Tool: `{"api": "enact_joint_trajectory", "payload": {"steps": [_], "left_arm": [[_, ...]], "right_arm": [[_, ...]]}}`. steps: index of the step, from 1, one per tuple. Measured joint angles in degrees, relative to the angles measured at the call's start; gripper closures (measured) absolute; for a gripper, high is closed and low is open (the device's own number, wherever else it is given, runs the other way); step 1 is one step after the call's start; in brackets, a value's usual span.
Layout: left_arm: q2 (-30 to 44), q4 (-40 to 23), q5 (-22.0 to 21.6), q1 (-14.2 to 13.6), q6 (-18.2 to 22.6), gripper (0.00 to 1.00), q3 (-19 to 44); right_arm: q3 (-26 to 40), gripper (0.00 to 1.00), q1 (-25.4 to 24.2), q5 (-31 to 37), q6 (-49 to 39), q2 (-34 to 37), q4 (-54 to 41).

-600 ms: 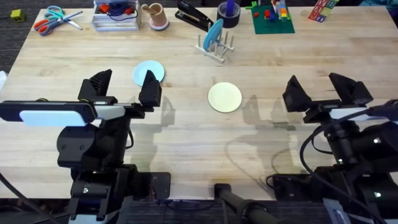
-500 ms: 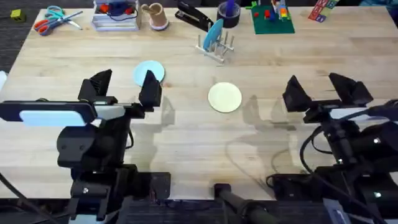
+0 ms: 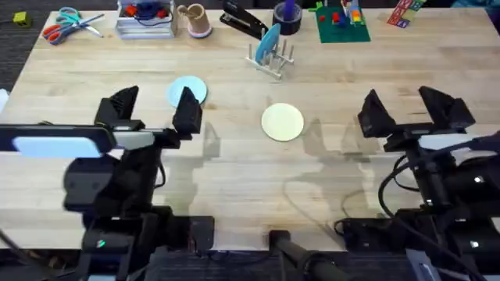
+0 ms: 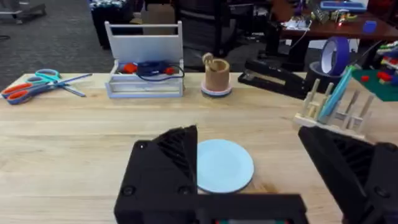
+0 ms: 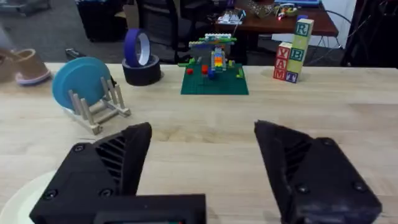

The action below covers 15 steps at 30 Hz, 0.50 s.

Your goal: Pick up the plates from the table one by one and place each into a slot on the dish rack.

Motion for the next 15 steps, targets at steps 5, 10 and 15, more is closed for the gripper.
{"api": "enact_joint_trajectory", "payload": {"steps": [5,10,15], "left_arm": [[0.00,-9.06,0.00,0.00,0.00,0.007,8.82],[2.18,-18.49,-0.02,0.00,0.00,0.009,18.87],[8.90,-28.04,0.00,0.00,0.00,0.010,29.99]], "right_arm": [[3.27,0.008,0.00,0.00,0.00,0.11,-0.76],[11.86,0.007,0.00,-0.02,0.01,0.68,-4.40],[22.13,0.008,0.00,-0.17,0.00,6.30,-12.31]]}}
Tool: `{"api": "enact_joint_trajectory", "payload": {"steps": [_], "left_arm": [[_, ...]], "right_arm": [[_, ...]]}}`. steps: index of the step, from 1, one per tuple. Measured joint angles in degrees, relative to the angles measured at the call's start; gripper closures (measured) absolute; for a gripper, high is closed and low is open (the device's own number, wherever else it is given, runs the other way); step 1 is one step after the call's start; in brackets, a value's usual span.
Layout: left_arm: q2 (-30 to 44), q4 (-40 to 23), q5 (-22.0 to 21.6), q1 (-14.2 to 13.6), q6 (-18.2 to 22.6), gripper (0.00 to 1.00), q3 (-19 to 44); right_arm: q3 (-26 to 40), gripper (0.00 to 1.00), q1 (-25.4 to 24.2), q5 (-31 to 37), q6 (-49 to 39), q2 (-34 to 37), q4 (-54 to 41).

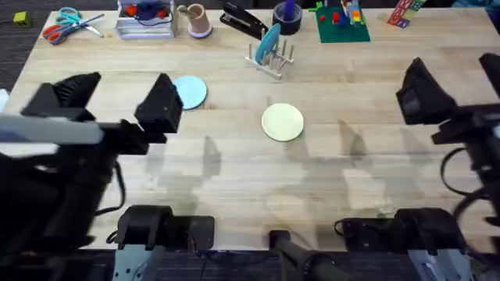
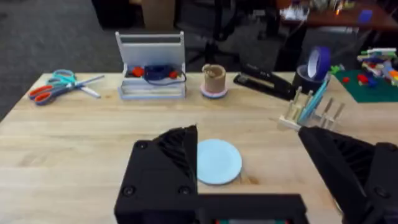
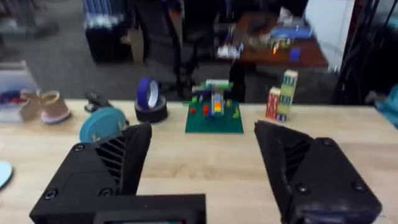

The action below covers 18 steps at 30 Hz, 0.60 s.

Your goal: Pick up the plates from the table one by one and place each into a slot on the dish rack.

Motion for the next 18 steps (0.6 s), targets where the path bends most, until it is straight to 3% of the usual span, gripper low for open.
{"api": "enact_joint_trajectory", "payload": {"steps": [10,18], "left_arm": [[18.83,-18.82,-0.02,0.00,0.00,0.010,20.53],[33.96,-27.45,0.22,0.00,0.00,0.010,30.84]], "right_arm": [[21.07,0.007,0.00,0.00,0.00,19.21,-19.73],[36.00,0.007,0.00,-0.01,0.02,34.60,-31.64]]}}
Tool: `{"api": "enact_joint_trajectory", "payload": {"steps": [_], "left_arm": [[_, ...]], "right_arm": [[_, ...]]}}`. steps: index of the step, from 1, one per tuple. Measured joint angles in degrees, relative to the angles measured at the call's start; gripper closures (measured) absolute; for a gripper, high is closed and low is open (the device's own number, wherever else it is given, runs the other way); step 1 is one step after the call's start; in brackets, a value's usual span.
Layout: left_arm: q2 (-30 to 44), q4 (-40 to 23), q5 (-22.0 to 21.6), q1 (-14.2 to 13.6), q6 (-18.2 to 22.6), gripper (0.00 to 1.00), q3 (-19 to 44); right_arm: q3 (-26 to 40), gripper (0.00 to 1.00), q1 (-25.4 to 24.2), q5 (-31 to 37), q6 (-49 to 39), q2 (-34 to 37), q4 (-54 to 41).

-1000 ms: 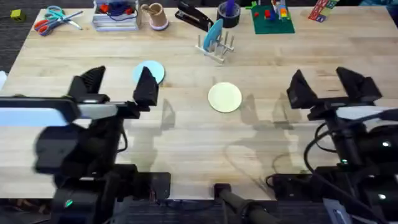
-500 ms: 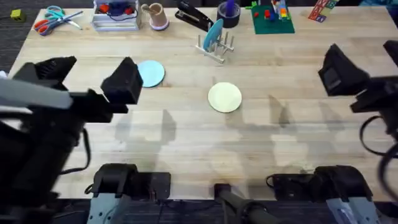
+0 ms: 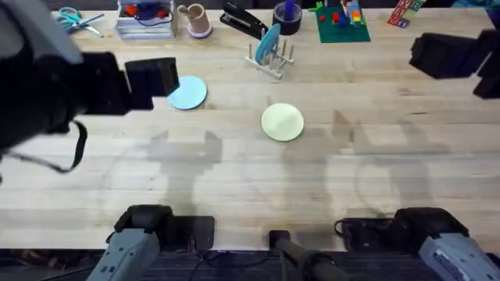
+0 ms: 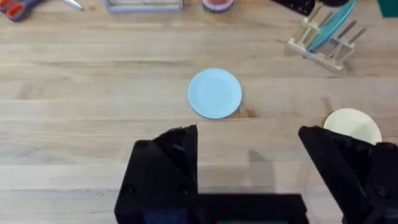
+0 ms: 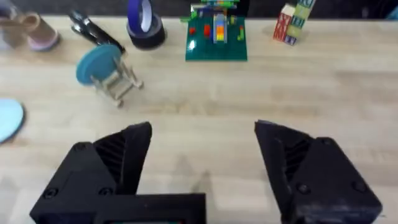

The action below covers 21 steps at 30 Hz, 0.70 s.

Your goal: Pick up the plates from the table one by one and place each into a slot on the dish rack.

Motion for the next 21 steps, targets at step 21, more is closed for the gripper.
{"api": "enact_joint_trajectory", "payload": {"steps": [21], "left_arm": [[17.84,-2.88,2.59,0.00,0.00,0.008,3.80]], "right_arm": [[7.99,0.007,0.00,-0.02,0.00,15.41,-7.91]]}}
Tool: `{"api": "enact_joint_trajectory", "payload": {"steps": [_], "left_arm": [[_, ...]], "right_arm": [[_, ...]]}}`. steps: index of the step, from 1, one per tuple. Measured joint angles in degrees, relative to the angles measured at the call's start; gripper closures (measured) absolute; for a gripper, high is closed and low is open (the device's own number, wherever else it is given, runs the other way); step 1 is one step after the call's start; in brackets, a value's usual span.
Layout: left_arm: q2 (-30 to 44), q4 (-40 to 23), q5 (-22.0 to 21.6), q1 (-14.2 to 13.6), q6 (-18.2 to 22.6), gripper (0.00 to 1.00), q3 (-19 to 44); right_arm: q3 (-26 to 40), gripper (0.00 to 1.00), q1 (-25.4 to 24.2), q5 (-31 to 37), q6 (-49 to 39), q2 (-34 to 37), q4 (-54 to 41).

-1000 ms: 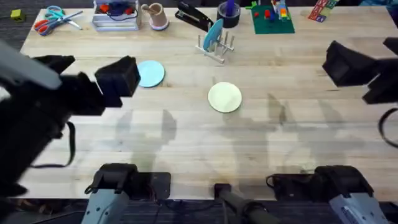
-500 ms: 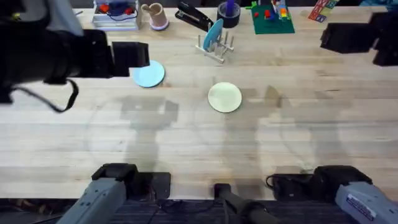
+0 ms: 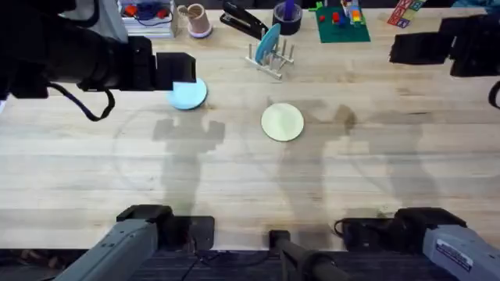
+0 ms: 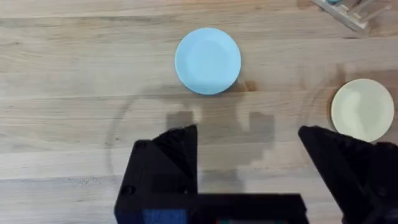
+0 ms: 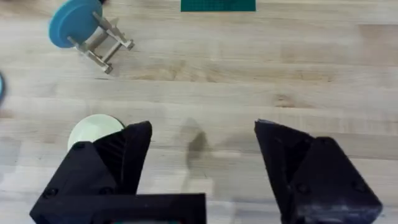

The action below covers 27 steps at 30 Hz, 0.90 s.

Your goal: Pick up the plates from the table one by one and place each into a slot on the dish rack.

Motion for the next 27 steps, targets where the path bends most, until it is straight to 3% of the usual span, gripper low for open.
{"api": "enact_joint_trajectory", "payload": {"steps": [2,3,7,9,13,15,27], "left_arm": [[0.00,0.03,0.03,0.00,-0.01,0.010,0.00],[0.00,0.03,0.06,0.00,-0.17,0.063,0.00],[0.00,0.20,0.22,0.00,-0.11,0.682,0.00],[0.00,0.44,0.20,-0.01,0.07,0.921,0.00],[0.00,1.21,0.89,0.35,0.24,0.958,0.00],[0.00,1.46,3.40,1.84,1.26,0.959,0.00],[8.91,1.76,25.01,19.94,11.58,0.961,0.20]], "right_arm": [[0.00,0.007,0.00,0.01,0.00,0.01,0.00],[0.02,0.007,0.00,0.00,0.00,-0.01,0.00],[0.02,0.007,0.00,0.00,0.00,-0.01,0.00],[0.02,0.007,0.00,0.01,-0.01,0.00,0.00],[0.02,0.007,0.00,0.00,0.00,-0.01,0.00],[0.02,0.007,0.00,0.00,-0.02,0.02,0.00],[0.02,0.007,0.00,0.00,0.00,0.02,0.00]]}}
